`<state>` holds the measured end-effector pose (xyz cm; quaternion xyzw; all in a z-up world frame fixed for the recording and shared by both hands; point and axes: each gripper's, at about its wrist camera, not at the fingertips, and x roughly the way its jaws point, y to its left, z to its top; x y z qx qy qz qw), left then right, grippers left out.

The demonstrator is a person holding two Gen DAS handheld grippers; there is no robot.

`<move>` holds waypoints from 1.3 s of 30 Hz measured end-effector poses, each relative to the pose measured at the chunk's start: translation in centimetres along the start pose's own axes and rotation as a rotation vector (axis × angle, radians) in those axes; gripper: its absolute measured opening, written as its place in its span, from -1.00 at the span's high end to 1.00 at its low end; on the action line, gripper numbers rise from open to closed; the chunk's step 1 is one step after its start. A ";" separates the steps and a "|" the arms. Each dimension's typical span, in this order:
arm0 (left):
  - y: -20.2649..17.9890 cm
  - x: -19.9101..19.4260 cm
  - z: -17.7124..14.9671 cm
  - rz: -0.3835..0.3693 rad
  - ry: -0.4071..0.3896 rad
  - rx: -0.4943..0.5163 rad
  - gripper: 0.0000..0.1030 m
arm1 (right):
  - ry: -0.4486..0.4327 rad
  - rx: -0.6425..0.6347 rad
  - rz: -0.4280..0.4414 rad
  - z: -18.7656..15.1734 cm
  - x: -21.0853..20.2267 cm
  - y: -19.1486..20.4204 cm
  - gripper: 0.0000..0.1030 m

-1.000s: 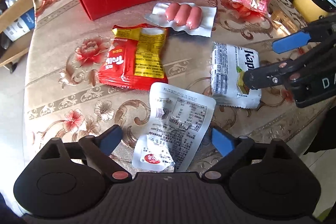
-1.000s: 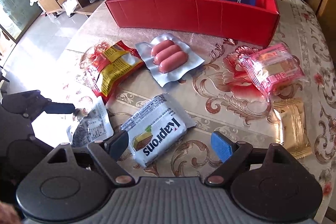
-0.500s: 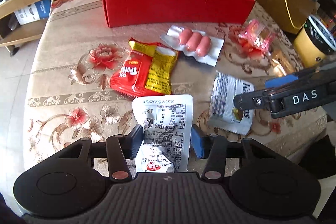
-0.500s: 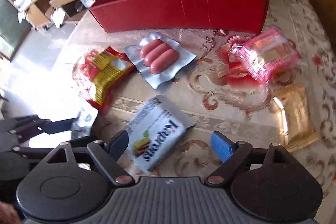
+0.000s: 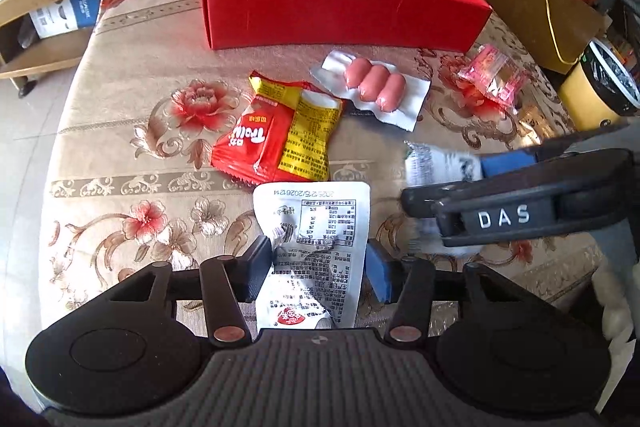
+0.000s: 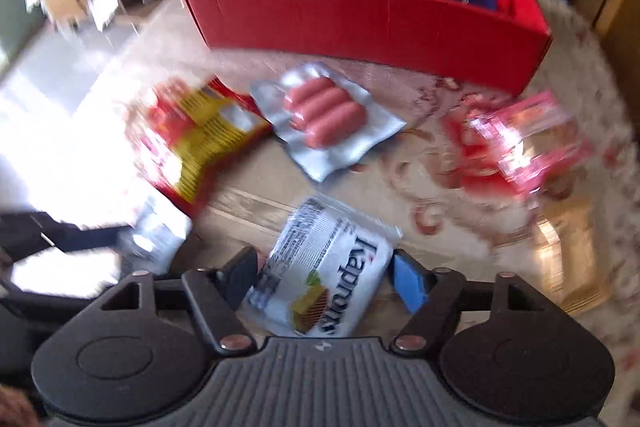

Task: Organize snacks
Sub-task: 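Grasp the torn white wrapper with left tool while right tool grasps the white Kaprons wafer, then lift both held packets and carry them over the red box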

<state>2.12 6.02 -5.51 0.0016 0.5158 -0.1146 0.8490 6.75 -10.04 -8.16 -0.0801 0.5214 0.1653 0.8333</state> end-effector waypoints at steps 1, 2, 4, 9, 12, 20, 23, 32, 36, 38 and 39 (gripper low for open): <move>-0.1 0.1 0.0 0.003 0.002 0.005 -0.16 | -0.002 -0.032 -0.019 -0.2 -0.1 -0.1 -0.17; -0.2 0.1 -0.1 0.005 0.003 0.011 -0.16 | 0.003 -0.040 -0.022 -0.3 -0.2 -0.2 -0.17; -0.4 0.3 -0.1 0.012 0.008 0.020 -0.24 | 0.011 -0.036 -0.006 -0.3 -0.5 -0.8 -0.17; -1.0 0.8 0.1 0.011 0.017 0.035 -0.55 | 0.015 -0.045 0.018 -0.1 -0.2 -0.7 -0.52; -1.8 1.2 0.0 0.044 0.020 0.081 -0.61 | 0.003 -0.076 -0.003 -0.4 0.0 -0.1 -0.56; -2.1 2.1 -0.5 0.133 0.060 0.125 -0.93 | -0.013 -0.077 0.092 -0.6 0.1 -0.7 -0.95; -1.8 1.7 -0.4 0.132 0.054 0.095 -0.82 | -0.028 -0.119 0.026 -0.8 -0.5 -0.5 -0.40; -1.6 0.3 -0.3 0.137 0.005 0.005 -0.15 | -0.061 -0.157 0.014 -1.4 -2.2 -1.3 -0.09; -1.7 0.0 -0.3 0.126 -0.008 -0.011 -0.11 | -0.087 -0.130 0.024 -1.5 -3.3 -1.9 -0.09; -1.6 -0.1 -0.2 0.117 -0.016 -0.029 -0.09 | -0.099 -0.113 0.026 -1.4 -3.7 -2.1 -0.09; -1.6 -0.1 -0.1 0.109 -0.020 -0.034 -0.07 | -0.104 -0.107 0.031 -1.3 -3.9 -2.3 -0.09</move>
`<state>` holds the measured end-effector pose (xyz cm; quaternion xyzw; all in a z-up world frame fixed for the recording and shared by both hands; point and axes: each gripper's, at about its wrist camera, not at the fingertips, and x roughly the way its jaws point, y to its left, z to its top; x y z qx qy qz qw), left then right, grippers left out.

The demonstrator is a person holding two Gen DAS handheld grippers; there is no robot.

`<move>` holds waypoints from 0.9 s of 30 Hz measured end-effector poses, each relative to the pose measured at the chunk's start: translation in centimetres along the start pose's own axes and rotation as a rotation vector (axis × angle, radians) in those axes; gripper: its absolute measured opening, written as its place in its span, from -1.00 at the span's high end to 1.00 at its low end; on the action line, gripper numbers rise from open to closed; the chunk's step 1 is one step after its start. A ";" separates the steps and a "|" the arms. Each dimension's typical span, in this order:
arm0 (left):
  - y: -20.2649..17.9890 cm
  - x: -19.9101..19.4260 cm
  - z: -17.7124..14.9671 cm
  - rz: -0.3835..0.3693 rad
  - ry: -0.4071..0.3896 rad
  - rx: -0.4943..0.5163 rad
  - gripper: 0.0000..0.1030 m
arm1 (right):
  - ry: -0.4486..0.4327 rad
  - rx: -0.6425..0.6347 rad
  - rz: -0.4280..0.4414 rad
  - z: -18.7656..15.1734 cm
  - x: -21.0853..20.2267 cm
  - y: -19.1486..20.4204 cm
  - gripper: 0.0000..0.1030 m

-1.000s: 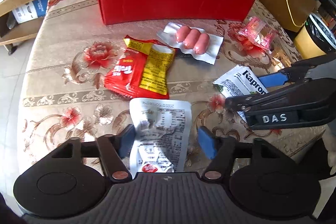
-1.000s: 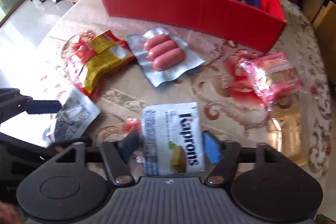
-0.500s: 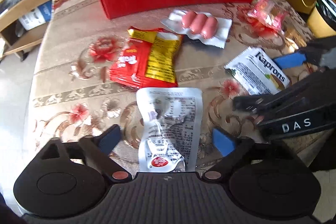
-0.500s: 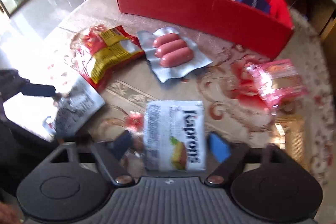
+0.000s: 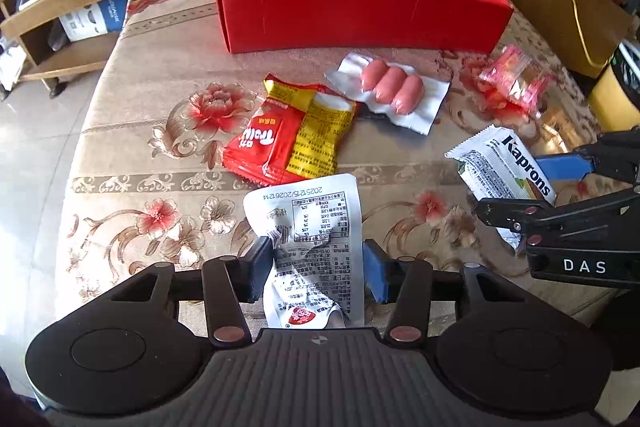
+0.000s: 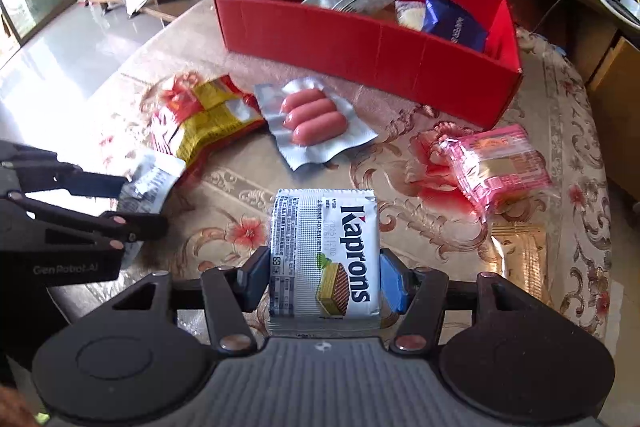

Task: Organize snacks
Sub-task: 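Lift both held packets and carry them over the red box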

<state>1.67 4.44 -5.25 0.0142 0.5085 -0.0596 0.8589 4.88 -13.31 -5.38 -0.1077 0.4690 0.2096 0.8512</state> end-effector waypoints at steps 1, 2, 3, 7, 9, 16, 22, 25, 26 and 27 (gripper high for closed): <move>-0.1 -0.1 0.0 -0.006 -0.006 -0.002 -0.06 | -0.006 0.005 0.002 0.1 0.0 0.0 -0.09; -0.3 -0.2 0.1 -0.008 -0.012 -0.002 -0.05 | -0.013 0.008 0.003 0.1 -0.2 -0.1 -0.09; -0.4 -0.3 0.2 -0.014 -0.016 -0.002 -0.04 | -0.017 0.010 0.005 0.2 -0.3 -0.1 -0.09; -1.0 -0.1 0.5 -0.018 -0.019 0.000 -0.04 | -0.020 0.018 0.009 0.2 -0.3 -0.4 -0.09; -1.3 0.2 0.5 -0.013 -0.006 0.012 -0.07 | -0.015 0.019 0.007 0.2 -0.2 -0.4 -0.09; -1.2 1.6 0.5 0.000 0.054 -0.006 -0.79 | -0.006 0.031 0.020 0.0 -0.1 -0.7 -0.09; -1.3 1.5 -0.1 0.061 0.040 0.015 -0.55 | -0.007 0.019 0.029 0.2 -0.2 -0.3 -0.09; -1.7 0.8 -0.4 0.050 0.017 0.033 -0.16 | -0.021 0.020 0.032 0.2 -0.6 -0.4 -0.09; -1.8 0.8 -0.6 0.048 0.017 0.030 -0.16 | -0.025 0.023 0.031 0.2 -0.7 -0.5 -0.09; -1.9 0.7 -0.7 0.053 0.015 0.032 -0.16 | -0.028 0.026 0.030 0.2 -0.8 -0.5 -0.09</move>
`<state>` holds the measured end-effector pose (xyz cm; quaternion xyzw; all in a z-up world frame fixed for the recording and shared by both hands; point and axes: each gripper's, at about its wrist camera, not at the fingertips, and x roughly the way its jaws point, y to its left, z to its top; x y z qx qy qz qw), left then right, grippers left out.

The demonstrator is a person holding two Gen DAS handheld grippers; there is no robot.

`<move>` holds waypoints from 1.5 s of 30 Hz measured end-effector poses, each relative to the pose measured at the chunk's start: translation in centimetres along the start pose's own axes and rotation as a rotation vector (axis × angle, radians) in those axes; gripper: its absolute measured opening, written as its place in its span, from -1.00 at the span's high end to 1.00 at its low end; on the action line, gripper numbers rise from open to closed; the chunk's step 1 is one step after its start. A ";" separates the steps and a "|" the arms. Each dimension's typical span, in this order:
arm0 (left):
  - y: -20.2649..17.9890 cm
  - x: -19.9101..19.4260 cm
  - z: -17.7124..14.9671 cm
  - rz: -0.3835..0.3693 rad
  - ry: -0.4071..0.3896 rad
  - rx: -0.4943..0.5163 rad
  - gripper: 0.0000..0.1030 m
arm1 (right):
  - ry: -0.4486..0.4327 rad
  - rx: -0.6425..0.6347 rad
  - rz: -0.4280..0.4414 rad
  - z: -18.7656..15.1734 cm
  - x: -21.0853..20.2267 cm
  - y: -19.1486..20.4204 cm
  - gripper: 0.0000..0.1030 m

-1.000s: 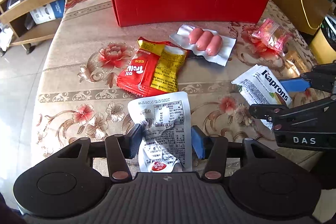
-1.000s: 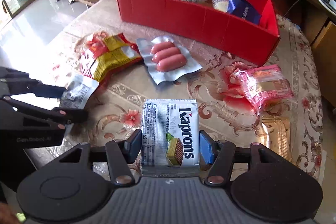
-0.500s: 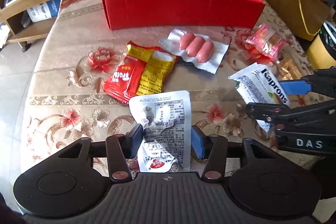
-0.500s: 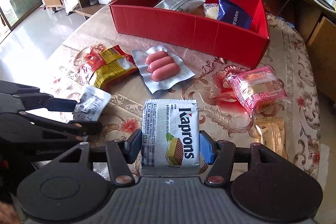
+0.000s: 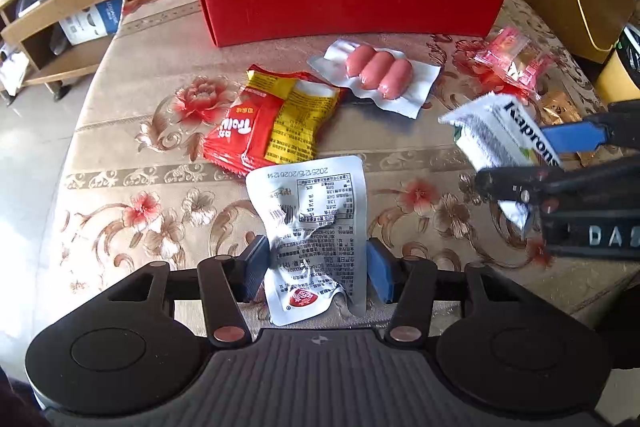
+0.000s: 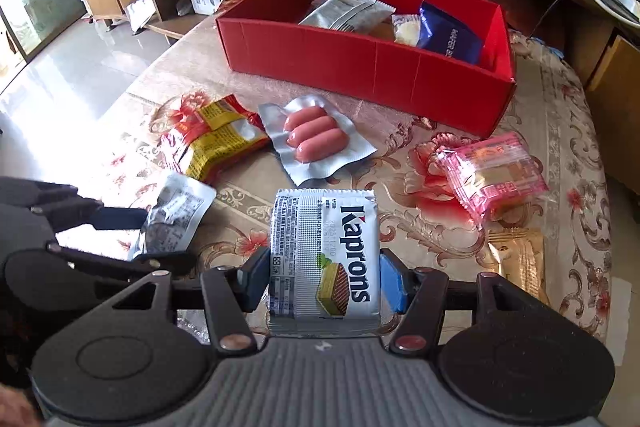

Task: Organize snacks
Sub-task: 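Lift both held packets and carry them over the red box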

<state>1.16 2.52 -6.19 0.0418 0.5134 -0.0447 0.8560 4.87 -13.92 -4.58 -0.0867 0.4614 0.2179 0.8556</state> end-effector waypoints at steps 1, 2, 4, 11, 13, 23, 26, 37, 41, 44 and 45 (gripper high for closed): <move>-0.1 -0.1 0.0 -0.003 0.000 -0.003 -0.15 | -0.003 0.001 0.001 0.0 -0.2 0.0 -0.09; -0.2 -0.2 0.1 -0.015 -0.001 -0.009 -0.13 | -0.007 0.001 0.002 -0.1 -0.3 0.0 -0.09; -0.5 -0.5 0.5 -0.027 -0.011 -0.019 -0.07 | -0.017 0.000 0.005 -0.1 -0.6 0.1 -0.09; -1.4 -2.1 1.1 -0.057 -0.054 -0.040 -0.06 | -0.066 0.020 0.007 0.1 -2.2 -0.4 -0.09; -1.4 -2.5 1.3 -0.059 -0.064 -0.050 -0.06 | -0.079 0.033 0.009 0.3 -2.6 -0.7 -0.09; -1.2 -4.4 4.6 -0.085 -0.151 -0.076 -0.07 | -0.149 0.097 0.005 2.8 -4.2 -2.4 -0.09; -0.9 -4.1 6.1 -0.085 -0.179 -0.085 -0.07 | -0.156 0.107 -0.001 4.0 -3.9 -2.8 -0.09; -0.2 -2.6 12.7 -0.112 -0.255 -0.126 -0.07 | -0.190 0.151 -0.019 9.2 -2.0 -5.5 -0.09; 0.0 -1.6 14.5 -0.126 -0.267 -0.132 -0.07 | -0.195 0.168 -0.027 10.7 -1.2 -6.6 -0.09; 0.3 -0.9 15.5 -0.130 -0.267 -0.144 -0.07 | -0.196 0.174 -0.034 11.7 -0.6 -7.1 -0.09; 0.3 -0.7 15.8 -0.128 -0.267 -0.146 -0.07 | -0.197 0.175 -0.034 12.1 -0.4 -7.3 -0.09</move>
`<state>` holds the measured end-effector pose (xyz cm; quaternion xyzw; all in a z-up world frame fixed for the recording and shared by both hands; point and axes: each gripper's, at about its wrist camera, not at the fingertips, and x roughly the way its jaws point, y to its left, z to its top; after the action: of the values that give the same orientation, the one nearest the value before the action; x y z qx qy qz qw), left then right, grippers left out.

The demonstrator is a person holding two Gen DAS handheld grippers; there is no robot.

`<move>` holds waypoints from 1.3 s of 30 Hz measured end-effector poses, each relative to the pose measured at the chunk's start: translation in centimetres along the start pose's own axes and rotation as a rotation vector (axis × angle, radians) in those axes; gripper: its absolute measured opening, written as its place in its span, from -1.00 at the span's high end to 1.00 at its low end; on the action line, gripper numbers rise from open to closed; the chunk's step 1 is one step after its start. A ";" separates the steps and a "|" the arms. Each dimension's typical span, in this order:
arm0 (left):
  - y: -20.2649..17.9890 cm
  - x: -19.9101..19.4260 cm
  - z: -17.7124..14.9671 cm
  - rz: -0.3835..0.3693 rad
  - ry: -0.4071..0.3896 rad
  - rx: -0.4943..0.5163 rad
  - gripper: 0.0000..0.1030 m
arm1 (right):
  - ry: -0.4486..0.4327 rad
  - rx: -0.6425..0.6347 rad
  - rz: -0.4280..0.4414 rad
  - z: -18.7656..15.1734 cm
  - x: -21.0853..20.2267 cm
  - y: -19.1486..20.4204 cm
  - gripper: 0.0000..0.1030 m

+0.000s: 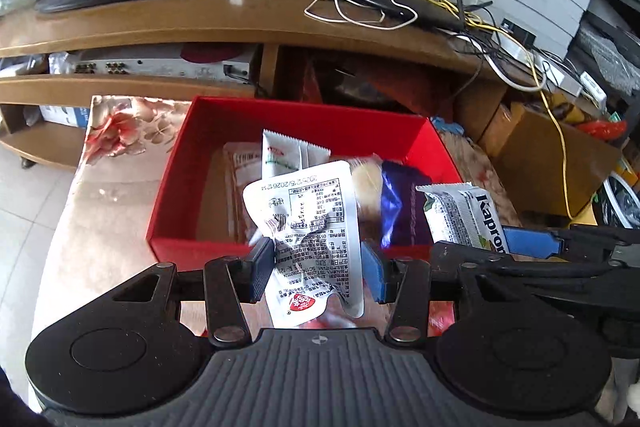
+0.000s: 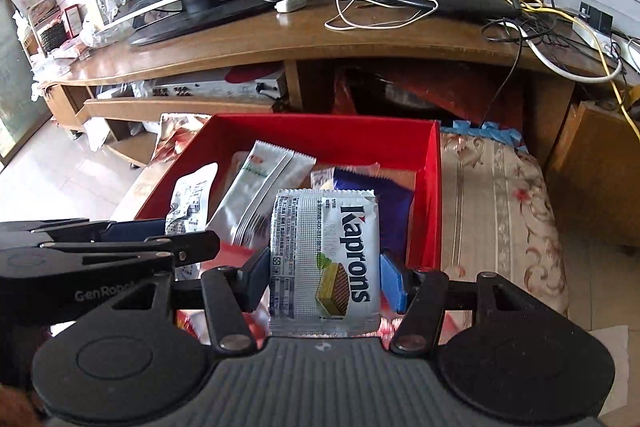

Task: Organize snacks
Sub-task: 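Lift both held packets and carry them over the red box, then lower both packets into the red box and open both tools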

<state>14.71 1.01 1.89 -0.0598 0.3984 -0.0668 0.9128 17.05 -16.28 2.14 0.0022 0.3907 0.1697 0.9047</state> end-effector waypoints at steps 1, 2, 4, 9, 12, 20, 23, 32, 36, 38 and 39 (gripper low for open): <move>0.0 0.3 0.3 0.003 -0.001 0.000 -0.07 | -0.003 0.001 0.000 0.3 0.3 -0.1 -0.09; 0.1 0.5 0.5 0.006 -0.001 -0.001 -0.07 | -0.005 0.001 0.000 0.6 0.6 -0.2 -0.09; 0.2 0.9 1.1 0.014 -0.001 -0.001 -0.06 | -0.004 0.003 0.001 1.0 1.2 -0.3 -0.09; 0.4 2.1 2.2 0.036 -0.002 0.005 -0.04 | -0.006 0.008 -0.006 2.2 2.6 -0.6 -0.09; 0.4 2.6 2.8 0.051 -0.007 0.011 -0.04 | -0.011 0.011 -0.008 2.6 3.3 -0.7 -0.09; 0.8 4.4 3.4 0.095 -0.001 0.031 -0.04 | 0.005 0.005 -0.016 3.1 5.5 -0.7 -0.09; 0.8 4.8 3.4 0.118 0.002 0.047 -0.04 | 0.012 0.000 -0.022 2.9 6.1 -0.5 -0.09; 0.9 5.3 3.2 0.139 0.013 0.059 -0.04 | 0.024 -0.001 -0.029 2.7 6.7 -0.4 -0.10; 0.9 5.7 3.1 0.144 0.022 0.061 -0.04 | 0.032 0.001 -0.030 2.6 7.1 -0.5 -0.10; 0.9 5.8 3.0 0.149 0.025 0.062 -0.04 | 0.036 0.001 -0.031 2.5 7.3 -0.5 -0.10; 0.9 5.9 3.0 0.151 0.026 0.061 -0.04 | 0.038 0.000 -0.032 2.5 7.4 -0.5 -0.10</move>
<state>20.95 1.08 -0.51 -0.0009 0.4115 -0.0108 0.9114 23.70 -14.14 -1.42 -0.0072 0.4078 0.1552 0.8997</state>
